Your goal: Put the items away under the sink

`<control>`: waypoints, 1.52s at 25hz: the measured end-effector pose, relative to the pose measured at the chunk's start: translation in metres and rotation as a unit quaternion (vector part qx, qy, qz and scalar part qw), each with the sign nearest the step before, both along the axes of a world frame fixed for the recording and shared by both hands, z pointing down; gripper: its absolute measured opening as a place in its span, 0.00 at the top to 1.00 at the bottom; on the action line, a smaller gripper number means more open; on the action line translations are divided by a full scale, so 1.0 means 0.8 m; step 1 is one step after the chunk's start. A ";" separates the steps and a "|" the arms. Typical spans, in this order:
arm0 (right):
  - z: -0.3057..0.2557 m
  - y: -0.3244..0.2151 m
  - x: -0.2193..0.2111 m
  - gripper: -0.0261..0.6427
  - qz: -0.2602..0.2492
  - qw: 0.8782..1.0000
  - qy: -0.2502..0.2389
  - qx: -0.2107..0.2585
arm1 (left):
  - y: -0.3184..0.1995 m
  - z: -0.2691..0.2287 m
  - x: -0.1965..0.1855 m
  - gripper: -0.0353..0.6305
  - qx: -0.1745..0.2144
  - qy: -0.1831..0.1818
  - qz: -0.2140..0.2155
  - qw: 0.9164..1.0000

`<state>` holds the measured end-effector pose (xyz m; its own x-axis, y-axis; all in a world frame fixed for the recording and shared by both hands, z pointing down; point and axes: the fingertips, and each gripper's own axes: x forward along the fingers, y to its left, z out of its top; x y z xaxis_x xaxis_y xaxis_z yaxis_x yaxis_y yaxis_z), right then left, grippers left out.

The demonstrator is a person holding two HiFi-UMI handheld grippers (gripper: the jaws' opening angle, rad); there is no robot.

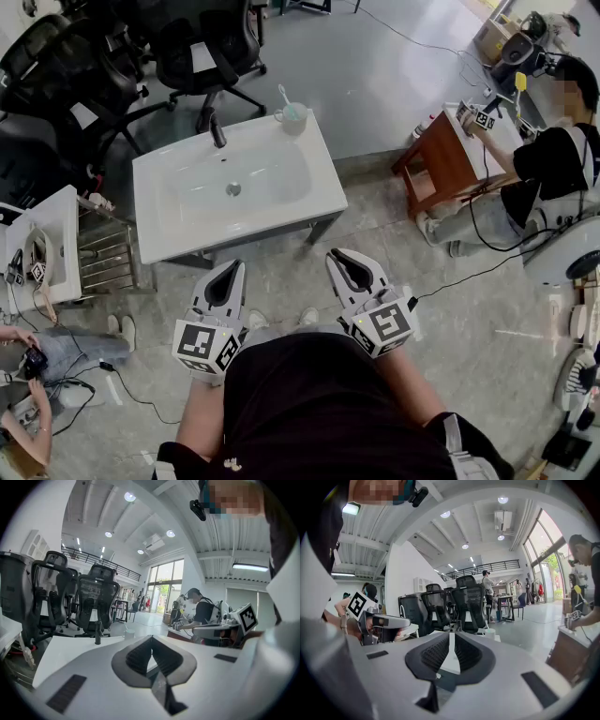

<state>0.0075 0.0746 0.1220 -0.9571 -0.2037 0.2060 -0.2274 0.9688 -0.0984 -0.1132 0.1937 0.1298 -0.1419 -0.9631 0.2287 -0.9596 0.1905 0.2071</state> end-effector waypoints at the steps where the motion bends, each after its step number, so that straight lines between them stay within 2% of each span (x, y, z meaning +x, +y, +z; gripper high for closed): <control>1: 0.001 -0.004 0.003 0.88 -0.001 1.000 0.000 -0.001 | -0.004 0.001 0.004 0.91 0.000 -0.001 0.000 1.000; 12: 0.003 -0.041 0.035 0.88 -0.021 1.000 -0.017 -0.010 | -0.043 0.007 0.042 0.91 -0.022 -0.009 -0.012 1.000; 20: 0.023 -0.067 0.042 0.88 -0.005 0.999 -0.022 -0.043 | -0.050 0.022 0.050 0.91 -0.046 -0.011 -0.021 0.999; 28: 0.034 -0.081 -0.012 0.88 0.011 0.999 -0.006 -0.044 | -0.061 0.032 -0.010 0.91 -0.045 -0.001 -0.014 0.999; 38: 0.025 -0.083 -0.144 0.88 0.047 0.998 0.003 -0.030 | -0.068 0.035 -0.150 0.91 -0.032 0.010 0.017 0.999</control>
